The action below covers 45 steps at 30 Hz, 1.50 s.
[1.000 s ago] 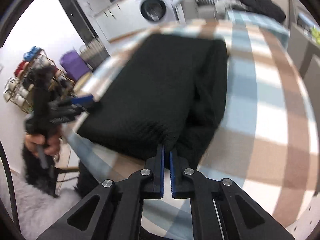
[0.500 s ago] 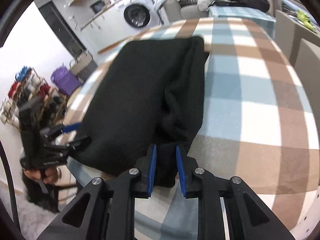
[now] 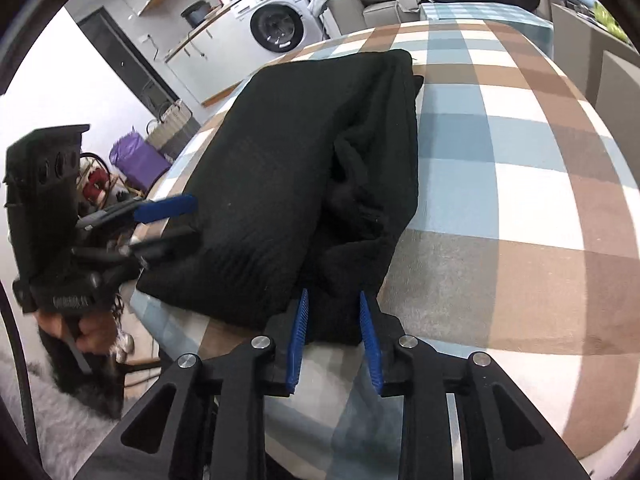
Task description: Fold small clothes
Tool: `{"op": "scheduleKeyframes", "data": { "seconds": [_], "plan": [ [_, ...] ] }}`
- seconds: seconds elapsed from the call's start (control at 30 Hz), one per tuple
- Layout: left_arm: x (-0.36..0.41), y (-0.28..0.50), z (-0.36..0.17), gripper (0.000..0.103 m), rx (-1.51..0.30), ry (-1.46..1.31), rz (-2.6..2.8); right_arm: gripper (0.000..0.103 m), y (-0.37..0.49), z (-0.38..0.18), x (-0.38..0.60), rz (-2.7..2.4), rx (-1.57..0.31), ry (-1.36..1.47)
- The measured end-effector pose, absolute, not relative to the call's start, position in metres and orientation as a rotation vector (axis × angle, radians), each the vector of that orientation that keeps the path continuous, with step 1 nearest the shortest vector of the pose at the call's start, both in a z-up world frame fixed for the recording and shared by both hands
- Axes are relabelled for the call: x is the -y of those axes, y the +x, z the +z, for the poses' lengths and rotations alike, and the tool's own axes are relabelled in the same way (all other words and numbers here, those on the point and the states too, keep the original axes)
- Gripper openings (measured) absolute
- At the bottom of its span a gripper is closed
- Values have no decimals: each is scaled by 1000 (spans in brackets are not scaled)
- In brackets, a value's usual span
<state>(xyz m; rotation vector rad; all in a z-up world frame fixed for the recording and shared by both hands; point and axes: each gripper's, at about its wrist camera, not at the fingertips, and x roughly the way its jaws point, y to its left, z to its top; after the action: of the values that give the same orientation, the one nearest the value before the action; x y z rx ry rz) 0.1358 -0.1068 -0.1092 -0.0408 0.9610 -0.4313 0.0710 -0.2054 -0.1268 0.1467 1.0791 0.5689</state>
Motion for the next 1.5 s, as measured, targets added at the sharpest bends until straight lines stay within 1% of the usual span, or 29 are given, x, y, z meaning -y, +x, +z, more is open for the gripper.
{"op": "scheduleKeyframes", "data": {
  "seconds": [0.03,0.1,0.17,0.27,0.3,0.37,0.4,0.43,0.5,0.6,0.63,0.67,0.73,0.8,0.83,0.9,0.97,1.1,1.17,1.23,1.27,1.3,1.33,1.37,1.4,1.43,1.5],
  "plan": [
    [115,137,-110,69,-972,-41,-444,7,68,-121,206,581,-1056,140],
    [125,139,-108,69,-972,-41,-473,4,60,-111,211,650,-1026,158],
    [135,140,-106,69,-964,-38,-491,3,56,-115,211,678,-1048,150],
    [145,144,-108,69,-976,-39,-498,3,61,-137,210,669,-1120,154],
    [148,147,-109,69,-978,-38,-501,3,62,-137,211,680,-1117,164],
    [155,149,-111,69,-972,-33,-507,5,62,-131,215,692,-1113,157],
    [158,151,-112,68,-975,-36,-514,8,62,-128,218,689,-1098,158],
    [158,152,-113,64,-972,-44,-522,13,64,-126,221,678,-1089,165],
    [159,155,-116,55,-975,-56,-518,17,71,-125,233,636,-1075,209],
    [157,159,-122,47,-991,-80,-494,17,86,-128,246,592,-1060,294],
    [157,160,-124,40,-989,-76,-486,17,89,-129,247,592,-1048,313],
    [158,161,-126,37,-989,-63,-470,17,94,-129,245,599,-1035,335],
    [157,160,-128,22,-979,-55,-451,17,100,-130,241,608,-1020,348],
    [154,160,-128,14,-967,-66,-439,16,106,-134,233,614,-1034,351],
    [152,161,-127,11,-965,-83,-445,16,110,-135,232,634,-1039,365],
    [146,160,-126,10,-960,-117,-454,11,106,-132,227,649,-1053,334],
    [143,159,-123,9,-953,-129,-467,9,100,-134,217,674,-1089,285],
    [143,159,-124,9,-961,-133,-481,9,93,-132,212,679,-1109,212],
    [143,159,-125,10,-962,-134,-492,14,97,-124,219,668,-1082,238],
    [141,159,-125,11,-964,-152,-495,32,107,-117,229,617,-1041,285],
    [141,158,-125,13,-967,-155,-497,34,111,-114,232,608,-1027,303],
    [141,158,-124,18,-972,-156,-503,38,117,-112,230,603,-1020,312],
    [140,157,-122,28,-971,-160,-511,42,122,-112,228,611,-1020,316],
    [139,155,-120,35,-967,-161,-516,42,128,-113,224,621,-1023,327],
    [138,153,-117,47,-962,-157,-508,42,134,-114,219,634,-1031,344],
    [134,151,-114,55,-948,-152,-493,44,140,-117,215,643,-1042,348],
    [122,146,-109,56,-925,-146,-462,45,144,-121,208,661,-1065,349]
  ]
}}
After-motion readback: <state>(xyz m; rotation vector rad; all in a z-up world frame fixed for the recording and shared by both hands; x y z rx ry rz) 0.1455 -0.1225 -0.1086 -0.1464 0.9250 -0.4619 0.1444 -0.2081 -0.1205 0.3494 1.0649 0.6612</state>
